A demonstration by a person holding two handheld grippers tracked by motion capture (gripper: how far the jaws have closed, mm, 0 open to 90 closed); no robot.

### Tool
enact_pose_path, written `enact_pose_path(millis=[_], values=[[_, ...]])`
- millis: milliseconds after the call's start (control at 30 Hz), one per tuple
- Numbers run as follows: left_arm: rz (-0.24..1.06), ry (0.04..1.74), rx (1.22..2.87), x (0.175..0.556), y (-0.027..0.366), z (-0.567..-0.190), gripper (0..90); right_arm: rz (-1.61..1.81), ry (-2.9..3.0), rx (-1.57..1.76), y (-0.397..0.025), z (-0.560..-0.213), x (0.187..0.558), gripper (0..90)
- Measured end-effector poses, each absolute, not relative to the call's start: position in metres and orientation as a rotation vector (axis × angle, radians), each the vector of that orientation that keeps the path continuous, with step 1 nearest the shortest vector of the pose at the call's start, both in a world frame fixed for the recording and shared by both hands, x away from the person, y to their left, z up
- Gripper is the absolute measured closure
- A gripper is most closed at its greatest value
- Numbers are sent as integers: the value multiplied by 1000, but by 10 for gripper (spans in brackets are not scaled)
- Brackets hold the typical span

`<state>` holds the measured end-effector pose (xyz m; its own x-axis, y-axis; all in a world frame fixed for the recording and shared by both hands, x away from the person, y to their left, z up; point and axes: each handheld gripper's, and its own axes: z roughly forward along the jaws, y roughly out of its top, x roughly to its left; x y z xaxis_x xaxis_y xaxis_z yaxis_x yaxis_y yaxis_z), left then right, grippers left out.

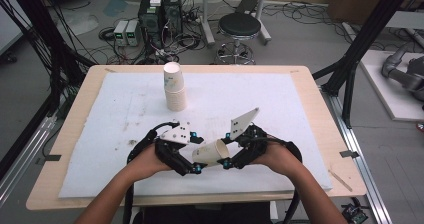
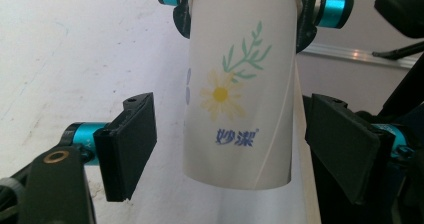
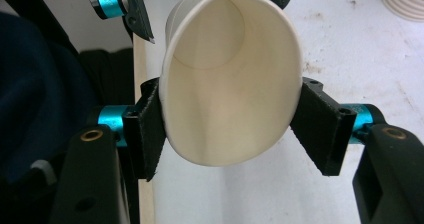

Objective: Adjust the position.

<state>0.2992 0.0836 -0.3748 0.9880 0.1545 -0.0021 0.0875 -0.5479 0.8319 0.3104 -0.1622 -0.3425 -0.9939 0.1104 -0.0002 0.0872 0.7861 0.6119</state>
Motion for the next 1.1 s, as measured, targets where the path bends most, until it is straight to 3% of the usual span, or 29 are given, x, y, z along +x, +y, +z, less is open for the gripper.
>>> enact_pose_path(millis=[900, 1100], values=[[56, 129, 2330, 301, 56, -387, 272, 656, 3017, 49, -131, -338, 308, 352], [28, 108, 2336, 301, 52, -389, 346, 636, 3009, 32, -129, -339, 306, 352]])
